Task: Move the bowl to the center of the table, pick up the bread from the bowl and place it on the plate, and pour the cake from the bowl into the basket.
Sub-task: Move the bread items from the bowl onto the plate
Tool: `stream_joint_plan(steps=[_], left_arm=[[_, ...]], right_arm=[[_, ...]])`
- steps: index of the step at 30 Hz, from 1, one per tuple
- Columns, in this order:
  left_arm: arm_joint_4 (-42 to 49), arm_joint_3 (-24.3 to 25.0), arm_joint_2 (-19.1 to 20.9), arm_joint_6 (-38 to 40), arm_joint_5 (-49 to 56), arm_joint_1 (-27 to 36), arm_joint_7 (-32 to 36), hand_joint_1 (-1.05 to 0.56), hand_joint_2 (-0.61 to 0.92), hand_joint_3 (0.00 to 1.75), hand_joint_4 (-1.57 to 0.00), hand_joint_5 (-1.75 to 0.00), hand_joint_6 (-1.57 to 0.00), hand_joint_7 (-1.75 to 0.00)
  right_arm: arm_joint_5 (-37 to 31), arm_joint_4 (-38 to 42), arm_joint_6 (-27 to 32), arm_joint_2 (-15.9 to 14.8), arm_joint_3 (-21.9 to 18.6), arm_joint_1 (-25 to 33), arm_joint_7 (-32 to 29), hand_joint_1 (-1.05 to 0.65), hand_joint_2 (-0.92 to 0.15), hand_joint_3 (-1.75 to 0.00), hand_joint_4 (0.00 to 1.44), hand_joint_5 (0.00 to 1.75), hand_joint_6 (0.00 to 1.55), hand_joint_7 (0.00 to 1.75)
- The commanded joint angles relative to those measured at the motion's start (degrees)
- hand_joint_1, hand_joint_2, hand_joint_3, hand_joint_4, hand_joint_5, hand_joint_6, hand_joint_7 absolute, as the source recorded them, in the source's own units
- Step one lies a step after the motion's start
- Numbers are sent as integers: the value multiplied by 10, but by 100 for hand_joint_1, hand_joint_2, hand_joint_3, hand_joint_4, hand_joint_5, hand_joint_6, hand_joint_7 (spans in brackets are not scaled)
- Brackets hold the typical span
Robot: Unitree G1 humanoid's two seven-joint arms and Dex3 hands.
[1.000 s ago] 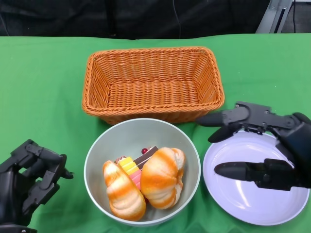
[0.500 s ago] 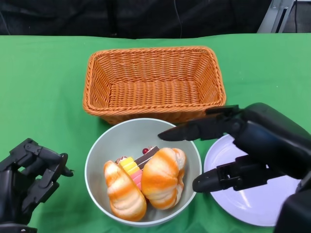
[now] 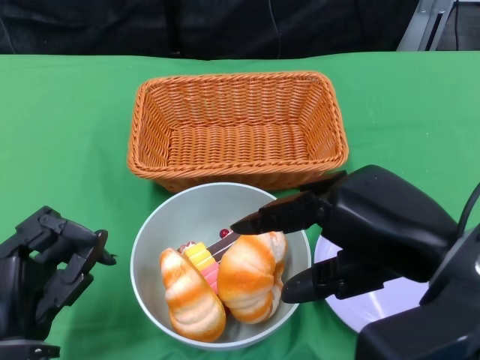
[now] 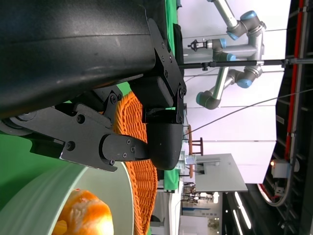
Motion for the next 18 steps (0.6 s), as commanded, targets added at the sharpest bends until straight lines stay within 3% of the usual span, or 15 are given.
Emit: stream_joint_plan(steps=[1, 5, 9, 11, 18], left_arm=[[-21, -5, 1, 9, 6, 5, 14, -11, 92, 27, -81, -148, -87, -118], [-39, -12, 1, 18, 18, 10, 28, -11, 91, 29, -82, -150, -87, -120], [-48, -17, 1, 19, 23, 14, 32, -11, 73, 62, -82, -152, -84, -123], [-54, -19, -1, 26, 18, 16, 32, -11, 69, 69, -83, -152, -85, -124], [-67, -24, -5, 29, 14, 23, 29, -10, 72, 65, -83, -152, -86, -123]], right_arm=[[-19, 13, -11, 1, 7, -6, -8, -72, -87, -1, 70, 32, 73, 0], [-34, 30, -24, 6, 12, -3, -15, -71, -87, 0, 71, 31, 74, 1], [-53, 49, -51, 9, 19, 0, -33, -71, -85, 0, 71, 28, 75, 1], [-74, 62, -71, 10, 26, -1, -51, -72, -85, 0, 72, 24, 75, 1], [-132, 106, -112, 30, 52, 0, -107, -73, -84, 0, 76, 17, 74, 0]])
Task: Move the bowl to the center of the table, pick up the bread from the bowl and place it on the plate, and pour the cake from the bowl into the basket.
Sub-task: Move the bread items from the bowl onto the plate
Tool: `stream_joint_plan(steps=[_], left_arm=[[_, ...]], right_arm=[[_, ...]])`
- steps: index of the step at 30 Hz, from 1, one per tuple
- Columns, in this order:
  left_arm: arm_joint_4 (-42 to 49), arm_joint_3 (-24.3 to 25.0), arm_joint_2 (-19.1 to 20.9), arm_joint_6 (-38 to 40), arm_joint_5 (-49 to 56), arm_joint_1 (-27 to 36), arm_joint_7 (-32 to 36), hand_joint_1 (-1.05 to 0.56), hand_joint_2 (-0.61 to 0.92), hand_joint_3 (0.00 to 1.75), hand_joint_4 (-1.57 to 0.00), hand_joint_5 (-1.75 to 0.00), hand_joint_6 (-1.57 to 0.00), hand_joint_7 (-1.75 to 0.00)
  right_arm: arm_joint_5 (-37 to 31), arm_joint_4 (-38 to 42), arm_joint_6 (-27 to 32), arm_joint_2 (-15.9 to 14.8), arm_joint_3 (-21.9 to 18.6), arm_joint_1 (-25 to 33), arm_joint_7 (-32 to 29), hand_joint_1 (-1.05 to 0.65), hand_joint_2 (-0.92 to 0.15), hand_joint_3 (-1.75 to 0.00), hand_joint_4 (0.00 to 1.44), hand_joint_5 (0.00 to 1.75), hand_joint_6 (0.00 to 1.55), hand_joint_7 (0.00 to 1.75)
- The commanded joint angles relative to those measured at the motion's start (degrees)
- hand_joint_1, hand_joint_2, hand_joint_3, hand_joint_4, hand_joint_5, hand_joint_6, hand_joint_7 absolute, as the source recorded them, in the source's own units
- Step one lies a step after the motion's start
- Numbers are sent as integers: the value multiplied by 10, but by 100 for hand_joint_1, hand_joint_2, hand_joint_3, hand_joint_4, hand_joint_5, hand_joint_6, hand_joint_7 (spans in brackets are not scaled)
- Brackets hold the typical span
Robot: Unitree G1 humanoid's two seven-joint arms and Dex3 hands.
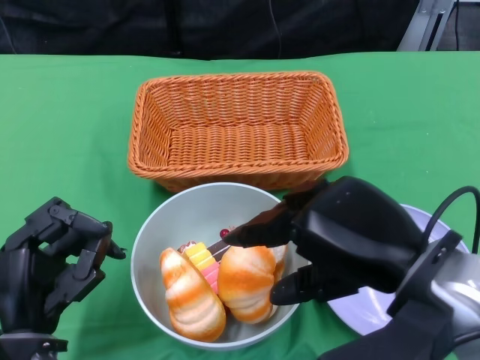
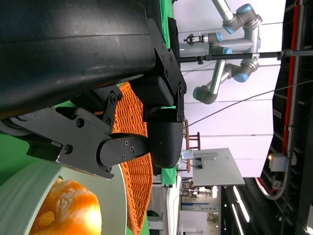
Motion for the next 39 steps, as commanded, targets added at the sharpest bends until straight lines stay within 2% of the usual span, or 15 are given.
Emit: stream_joint_plan(steps=[1, 11, 17, 23, 36, 39], left_arm=[[-15, -2, 0, 3, -4, 10, 3, -10, 73, 64, -83, -152, -86, -122], [-39, -5, -3, 11, -3, 21, 9, -10, 80, 51, -84, -150, -87, -121], [-48, -6, 0, 21, -15, 26, -1, -11, 81, 48, -84, -148, -89, -117], [-43, -6, 1, 6, -10, 26, -3, -10, 81, 50, -83, -152, -86, -122], [-59, -12, -5, 1, -16, 39, -9, -11, 80, 49, -79, -157, -82, -126], [-67, -15, -6, 7, -12, 45, -5, -12, 81, 48, -79, -157, -82, -126]], right_arm=[[-19, 22, -19, 8, 10, 2, -30, -73, -84, 0, 76, 16, 74, 0], [-80, 84, -55, 28, 39, 2, -102, -76, -85, -1, 74, 10, 70, 0], [-109, 96, -69, 23, 50, -4, -103, -75, -84, 0, 68, 5, 68, 0], [-144, 95, -64, 18, 60, -12, -69, -76, -84, 0, 62, 1, 66, 0], [-190, 122, -73, 17, 81, -25, -64, -83, -83, 0, 61, 0, 67, 0], [-202, 134, -77, 20, 87, -28, -80, -83, -83, 0, 61, 0, 67, 0]])
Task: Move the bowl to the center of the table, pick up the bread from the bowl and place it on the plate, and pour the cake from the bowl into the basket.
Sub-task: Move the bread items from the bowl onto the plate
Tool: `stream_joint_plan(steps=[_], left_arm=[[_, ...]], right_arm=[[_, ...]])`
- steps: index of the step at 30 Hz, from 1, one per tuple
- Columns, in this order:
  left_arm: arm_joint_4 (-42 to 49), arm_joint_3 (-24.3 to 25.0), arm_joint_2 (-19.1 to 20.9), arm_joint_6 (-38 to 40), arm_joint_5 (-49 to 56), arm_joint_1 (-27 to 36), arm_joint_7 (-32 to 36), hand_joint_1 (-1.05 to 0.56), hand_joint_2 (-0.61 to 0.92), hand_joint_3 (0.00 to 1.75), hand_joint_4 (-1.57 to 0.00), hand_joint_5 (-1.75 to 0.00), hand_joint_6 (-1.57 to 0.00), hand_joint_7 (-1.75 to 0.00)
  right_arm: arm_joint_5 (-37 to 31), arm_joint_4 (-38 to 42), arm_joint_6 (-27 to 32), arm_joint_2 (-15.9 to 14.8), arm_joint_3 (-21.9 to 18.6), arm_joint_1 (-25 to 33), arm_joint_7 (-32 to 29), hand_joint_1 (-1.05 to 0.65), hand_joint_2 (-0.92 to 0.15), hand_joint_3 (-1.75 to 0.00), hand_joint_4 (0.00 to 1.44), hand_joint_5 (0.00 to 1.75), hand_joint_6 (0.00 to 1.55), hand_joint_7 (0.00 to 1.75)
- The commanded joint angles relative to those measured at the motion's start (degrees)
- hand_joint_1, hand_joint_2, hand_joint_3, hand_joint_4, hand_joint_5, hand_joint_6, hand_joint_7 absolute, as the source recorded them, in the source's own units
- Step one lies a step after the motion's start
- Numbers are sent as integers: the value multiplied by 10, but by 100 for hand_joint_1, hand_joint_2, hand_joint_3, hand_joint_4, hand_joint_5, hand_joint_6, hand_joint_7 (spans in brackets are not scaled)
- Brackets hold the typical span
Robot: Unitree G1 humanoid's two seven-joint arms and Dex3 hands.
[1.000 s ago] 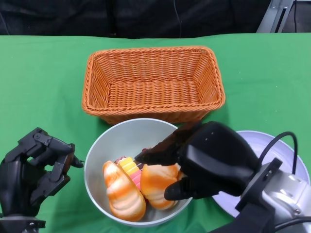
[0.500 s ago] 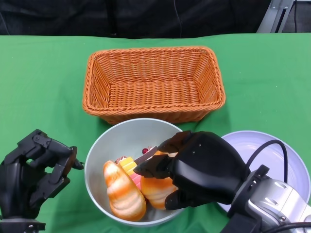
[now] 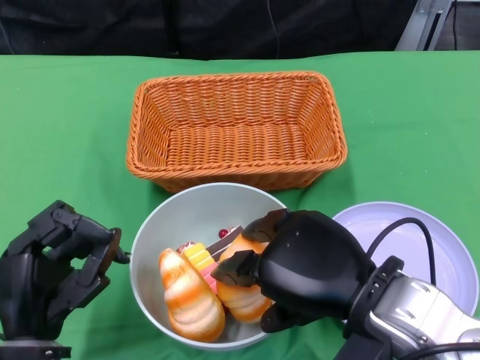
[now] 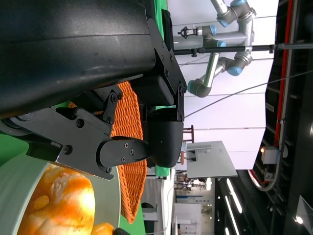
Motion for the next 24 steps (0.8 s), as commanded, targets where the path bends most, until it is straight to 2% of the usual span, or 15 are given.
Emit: stream_joint_plan(steps=[1, 11, 15, 24], left_arm=[[-14, -1, 3, -2, -3, 13, 1, -12, 82, 47, -79, -157, -82, -126], [-4, -3, 8, -13, -8, 10, -12, -14, 89, 34, -79, -157, -82, -126], [-4, -2, 6, -16, -8, 10, -12, -14, 91, 30, -84, -149, -85, -121], [-3, -1, 6, -25, -7, 12, -14, -14, 92, 29, -80, -156, -83, -123]], right_arm=[[-12, 14, -7, -3, 9, -6, -20, -84, -83, 0, 62, 1, 68, 0], [-49, 50, -3, 5, 24, -13, -90, -84, -84, -1, 60, 0, 67, 0], [-58, 63, 2, 13, 29, -10, -116, -85, -84, 0, 59, 0, 67, 0], [-76, 79, 24, 16, 52, -12, -101, -85, -82, 0, 53, 0, 63, 0]])
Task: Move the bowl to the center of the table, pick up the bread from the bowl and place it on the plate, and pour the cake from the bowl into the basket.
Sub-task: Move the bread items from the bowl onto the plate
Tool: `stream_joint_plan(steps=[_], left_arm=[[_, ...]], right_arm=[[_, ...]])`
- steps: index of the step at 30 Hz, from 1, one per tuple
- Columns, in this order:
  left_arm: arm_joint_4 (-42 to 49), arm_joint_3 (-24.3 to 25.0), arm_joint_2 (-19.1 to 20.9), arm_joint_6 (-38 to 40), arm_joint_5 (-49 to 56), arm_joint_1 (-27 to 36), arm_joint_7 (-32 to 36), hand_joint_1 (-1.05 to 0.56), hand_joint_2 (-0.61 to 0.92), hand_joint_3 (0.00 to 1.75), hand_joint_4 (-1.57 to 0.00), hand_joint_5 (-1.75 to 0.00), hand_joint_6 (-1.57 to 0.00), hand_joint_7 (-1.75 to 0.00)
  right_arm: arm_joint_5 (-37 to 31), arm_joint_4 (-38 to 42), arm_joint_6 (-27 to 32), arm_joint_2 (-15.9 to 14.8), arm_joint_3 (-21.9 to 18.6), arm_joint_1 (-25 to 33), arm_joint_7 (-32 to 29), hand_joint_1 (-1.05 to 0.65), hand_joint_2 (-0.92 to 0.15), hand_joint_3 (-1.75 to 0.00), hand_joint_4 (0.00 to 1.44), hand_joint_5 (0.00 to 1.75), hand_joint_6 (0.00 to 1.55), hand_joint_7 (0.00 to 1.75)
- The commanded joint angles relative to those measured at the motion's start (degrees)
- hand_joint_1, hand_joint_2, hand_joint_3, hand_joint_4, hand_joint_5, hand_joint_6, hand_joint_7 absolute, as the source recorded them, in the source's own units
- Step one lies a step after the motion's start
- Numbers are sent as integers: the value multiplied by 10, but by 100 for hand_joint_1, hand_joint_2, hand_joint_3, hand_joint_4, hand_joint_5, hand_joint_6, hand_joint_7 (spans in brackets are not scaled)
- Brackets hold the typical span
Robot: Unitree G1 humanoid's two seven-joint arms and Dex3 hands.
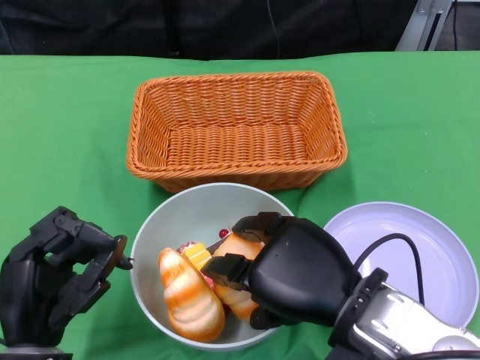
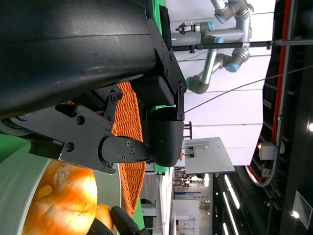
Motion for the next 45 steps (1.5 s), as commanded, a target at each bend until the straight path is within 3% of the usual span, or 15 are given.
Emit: stream_joint_plan(steps=[1, 16, 21, 27, 34, 43, 45], left_arm=[[0, 4, 9, -14, -1, 2, -3, -14, 92, 30, -78, -157, -82, -124], [-9, 3, 8, -11, 0, 5, 3, -14, 90, 32, -77, -160, -81, -128], [-14, 2, 5, -9, 2, 7, 9, -12, 78, 56, -78, -159, -81, -128], [-11, 2, 5, -8, -4, 7, 3, -11, 76, 60, -79, -157, -81, -127], [-9, 2, 3, -15, -2, 7, 3, -11, 80, 51, -79, -157, -80, -128], [-7, 4, 5, -16, 1, 7, 6, -12, 83, 47, -80, -155, -81, -127], [-3, 5, 5, -18, -2, 5, 2, -12, 82, 48, -80, -157, -81, -128]], right_arm=[[-11, 14, 9, 0, 10, -4, 11, -85, -82, 0, 52, 0, 63, 0], [-31, 57, 37, 0, 39, -21, 41, -83, -84, 0, 60, 4, 60, 1], [-12, 93, 23, 1, 43, -24, -9, -57, -88, -1, 81, 11, 74, 4], [21, 140, -14, -5, 46, -37, -73, -28, -86, 0, 96, 20, 87, 4], [30, 180, -36, -4, 49, -54, -125, -27, -87, 0, 110, 25, 101, 6], [54, 220, -71, 3, 44, -68, -205, -30, -84, 0, 116, 30, 113, 7], [62, 239, -89, 4, 43, -74, -239, -30, -84, 0, 114, 45, 118, 5]])
